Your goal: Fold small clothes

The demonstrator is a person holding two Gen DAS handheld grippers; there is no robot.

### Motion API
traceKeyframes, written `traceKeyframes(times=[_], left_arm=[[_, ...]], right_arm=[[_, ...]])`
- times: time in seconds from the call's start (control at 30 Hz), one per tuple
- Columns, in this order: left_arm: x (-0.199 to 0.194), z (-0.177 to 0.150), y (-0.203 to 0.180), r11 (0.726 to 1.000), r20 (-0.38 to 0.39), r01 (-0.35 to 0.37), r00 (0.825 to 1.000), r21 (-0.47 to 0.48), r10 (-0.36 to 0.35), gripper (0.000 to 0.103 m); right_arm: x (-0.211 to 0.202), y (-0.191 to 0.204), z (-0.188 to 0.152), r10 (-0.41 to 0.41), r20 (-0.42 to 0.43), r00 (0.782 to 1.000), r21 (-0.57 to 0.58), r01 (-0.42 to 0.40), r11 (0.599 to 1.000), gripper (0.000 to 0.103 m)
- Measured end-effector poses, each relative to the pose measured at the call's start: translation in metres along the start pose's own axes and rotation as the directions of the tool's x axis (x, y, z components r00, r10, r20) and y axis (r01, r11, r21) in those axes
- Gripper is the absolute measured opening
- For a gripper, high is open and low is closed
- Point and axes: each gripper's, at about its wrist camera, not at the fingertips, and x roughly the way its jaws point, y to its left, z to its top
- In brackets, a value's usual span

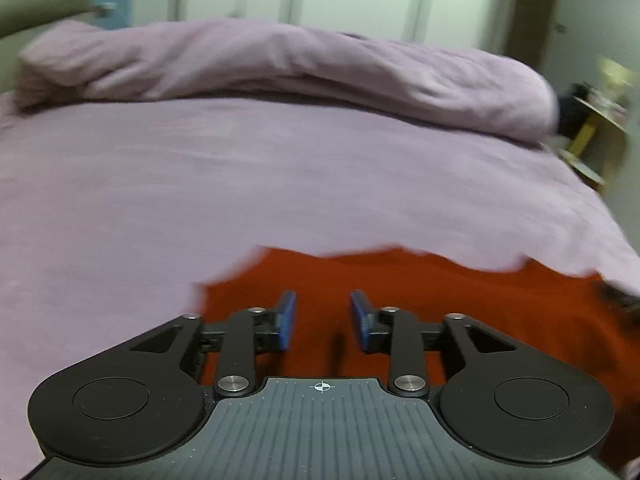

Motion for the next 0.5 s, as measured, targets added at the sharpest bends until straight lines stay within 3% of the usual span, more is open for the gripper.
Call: traceKeyframes(times=[0.07, 0.13, 0.2, 0.27, 0.3, 0.37, 0.4, 0.5], left_arm=[[0.017, -0.004, -0.022, 0.998, -0.018, -0.010, 1.000, 0.055, 0.011, 0.043], [0.039, -0.009, -0.035, 0.990, -0.023, -0.065, 0.997, 0.127, 0.069, 0.046], [0.054, -0.013, -0.032, 0.987, -0.024, -0.095, 0.995, 0.132, 0.099, 0.047], [0.058, -0.011, -0.027, 0.989, -0.015, -0.093, 0.995, 0.111, 0.095, 0.047], [0.059, -0.009, -0.024, 0.989, -0.012, -0.099, 0.995, 0.109, 0.101, 0.047], [0.060, -0.007, -0.020, 0.986, -0.003, -0.115, 0.993, 0.119, 0.116, 0.047], [0.061, -0.007, -0.015, 0.986, 0.002, -0.118, 0.993, 0.114, 0.119, 0.047], [0.062, -0.005, -0.010, 0.992, 0.003, -0.102, 0.995, 0.077, 0.103, 0.045]], right_arm=[[0.000, 0.038, -0.016, 0.168, -0.047, 0.985, -0.095, -0.171, 0.981, 0.009], [0.006, 0.063, -0.031, 0.242, -0.097, 0.965, -0.186, -0.256, 0.949, 0.009], [0.019, 0.066, -0.041, 0.171, -0.106, 0.980, -0.256, -0.193, 0.947, 0.009], [0.033, 0.043, -0.042, 0.096, -0.089, 0.991, -0.254, -0.116, 0.960, 0.009], [0.037, 0.025, -0.038, 0.076, -0.081, 0.994, -0.216, -0.092, 0.972, 0.008], [0.044, -0.010, -0.029, -0.050, -0.067, 0.997, -0.167, 0.038, 0.985, 0.008], [0.048, -0.032, -0.026, -0.082, -0.074, 0.994, -0.115, 0.073, 0.991, 0.003], [0.051, -0.067, -0.023, -0.143, -0.091, 0.986, -0.004, 0.143, 0.990, 0.001]])
